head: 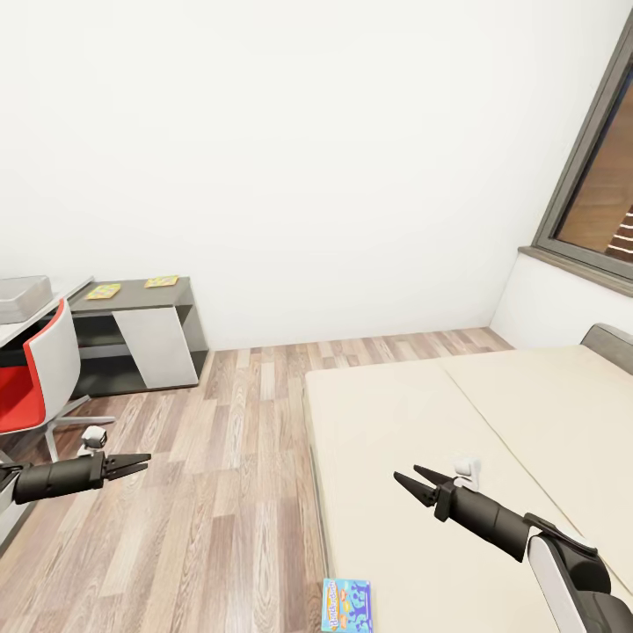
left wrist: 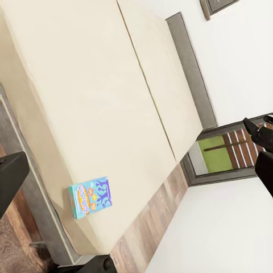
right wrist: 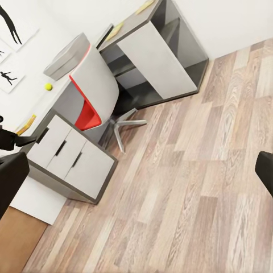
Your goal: Put all the toys in the child's room - the three board games (two on the bed and one on the table), the two jigsaw puzzles on the table, and the tennis ball on the table - inside the toy box on the table in the child's room.
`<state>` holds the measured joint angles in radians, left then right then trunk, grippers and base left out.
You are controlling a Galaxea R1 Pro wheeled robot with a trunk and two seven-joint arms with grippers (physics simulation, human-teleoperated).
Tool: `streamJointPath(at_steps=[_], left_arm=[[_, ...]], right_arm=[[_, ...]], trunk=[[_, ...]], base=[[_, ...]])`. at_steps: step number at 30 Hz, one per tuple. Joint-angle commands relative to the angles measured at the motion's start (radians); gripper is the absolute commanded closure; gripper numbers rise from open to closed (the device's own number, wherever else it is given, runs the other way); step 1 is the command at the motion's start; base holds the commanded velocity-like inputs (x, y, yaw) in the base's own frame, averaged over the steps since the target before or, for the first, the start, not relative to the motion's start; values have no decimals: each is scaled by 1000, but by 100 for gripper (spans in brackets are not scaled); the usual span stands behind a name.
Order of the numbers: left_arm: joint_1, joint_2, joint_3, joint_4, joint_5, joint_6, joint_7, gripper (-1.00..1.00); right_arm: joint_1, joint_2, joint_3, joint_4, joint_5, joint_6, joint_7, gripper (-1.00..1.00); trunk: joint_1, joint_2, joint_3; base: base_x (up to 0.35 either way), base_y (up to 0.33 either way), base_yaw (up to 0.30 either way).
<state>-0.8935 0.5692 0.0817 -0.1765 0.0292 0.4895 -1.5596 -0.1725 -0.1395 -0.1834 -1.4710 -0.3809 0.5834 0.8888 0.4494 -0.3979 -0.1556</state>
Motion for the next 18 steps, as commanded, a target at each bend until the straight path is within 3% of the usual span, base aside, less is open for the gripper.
streamJointPath(at_steps=[1, 10, 18], left_arm=[[-1, 0, 4, 0, -5, 11, -4, -100], [-1, 0, 4, 0, -5, 12, -5, -100], [-1, 0, 4, 0, -5, 12, -5, -100]], right_arm=[[-1, 0, -1, 0, -6, 7, 1, -100], [-1, 0, -1, 0, -6, 7, 1, -100], [-1, 0, -1, 0, -6, 7, 1, -100]], trunk=[[1, -2, -2], [1, -2, -2], [1, -2, -2]], base=[[0, 0, 0], [0, 27, 0], [0, 117, 0]])
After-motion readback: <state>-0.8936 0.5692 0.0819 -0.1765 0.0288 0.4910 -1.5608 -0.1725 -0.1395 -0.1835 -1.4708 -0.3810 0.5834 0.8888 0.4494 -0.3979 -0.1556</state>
